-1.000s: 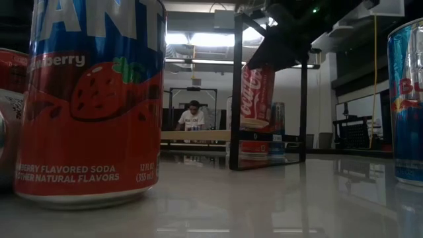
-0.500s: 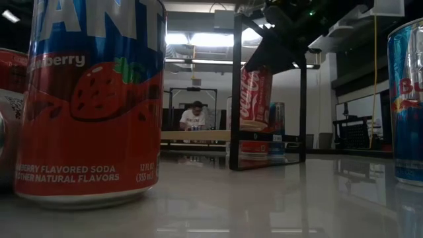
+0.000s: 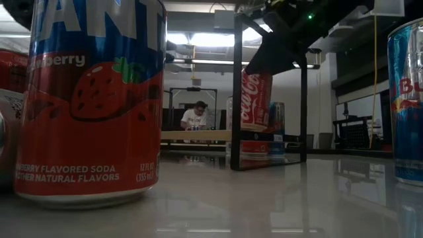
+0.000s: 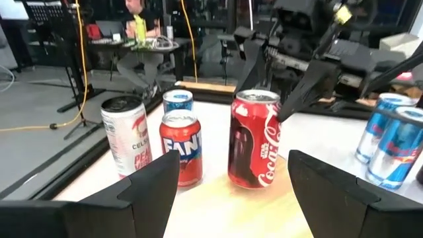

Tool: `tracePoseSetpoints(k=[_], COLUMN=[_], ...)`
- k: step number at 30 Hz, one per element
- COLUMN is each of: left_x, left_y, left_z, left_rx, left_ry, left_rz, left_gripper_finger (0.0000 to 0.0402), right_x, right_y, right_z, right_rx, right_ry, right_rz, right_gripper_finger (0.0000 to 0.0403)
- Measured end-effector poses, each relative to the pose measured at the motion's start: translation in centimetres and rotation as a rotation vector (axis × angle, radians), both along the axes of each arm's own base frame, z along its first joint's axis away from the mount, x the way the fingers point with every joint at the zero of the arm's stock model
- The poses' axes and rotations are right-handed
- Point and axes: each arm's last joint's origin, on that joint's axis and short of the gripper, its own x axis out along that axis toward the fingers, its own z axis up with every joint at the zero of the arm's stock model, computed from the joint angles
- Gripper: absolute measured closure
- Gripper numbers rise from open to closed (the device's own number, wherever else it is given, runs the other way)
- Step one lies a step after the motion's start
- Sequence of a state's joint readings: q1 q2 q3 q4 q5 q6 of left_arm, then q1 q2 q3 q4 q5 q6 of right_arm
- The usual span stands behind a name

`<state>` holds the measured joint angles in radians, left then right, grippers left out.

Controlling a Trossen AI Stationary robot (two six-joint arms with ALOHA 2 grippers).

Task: Place canned beverage on shelf
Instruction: Put the red white soda can on the shelf

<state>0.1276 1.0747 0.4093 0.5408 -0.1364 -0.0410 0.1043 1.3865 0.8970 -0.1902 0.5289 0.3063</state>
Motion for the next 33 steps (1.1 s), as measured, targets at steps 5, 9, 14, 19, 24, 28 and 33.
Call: tracePoseSetpoints(k=[5,9,14,19,24,28,33], left_x=[1.5,2.2,2.4,2.4,2.4,2.4,2.4], left_y=[0.2,0.3,0.3,0.3,0.3,0.3,0.3], left_z=[-0.3,-0.7,-0.9,-0.9,-0.9,-0.9,-0.9], left_rx=[-0.004,-0.008,-0.009,-0.009,-0.009,-0.009,-0.009], left_ry=[0.039,0.065,0.075,0.075,0.075,0.075,0.075], left_rz=[0.0,0.0,0.0,0.0,0.0,0.0,0.0], left_gripper_finger=[0.0125,0.0125,0.0125,0.0125,0.0125,0.0125,0.0125], right_x=[0.0,0.0,0.1,0.1,0.1,0.1,0.1], right_y=[0.0,0.0,0.1,0.1,0.1,0.1,0.1], right_z=[0.0,0.0,0.0,0.0,0.0,0.0,0.0], right_rx=[0.0,0.006,0.017,0.028,0.032,0.033,0.033], right_ry=[-0.002,-0.003,-0.004,-0.003,-0.003,-0.003,-0.004], right_rz=[0.0,0.007,0.02,0.034,0.039,0.039,0.038], right_gripper_finger=[0.0127,0.0127,0.0127,0.0127,0.0127,0.0127,0.0108])
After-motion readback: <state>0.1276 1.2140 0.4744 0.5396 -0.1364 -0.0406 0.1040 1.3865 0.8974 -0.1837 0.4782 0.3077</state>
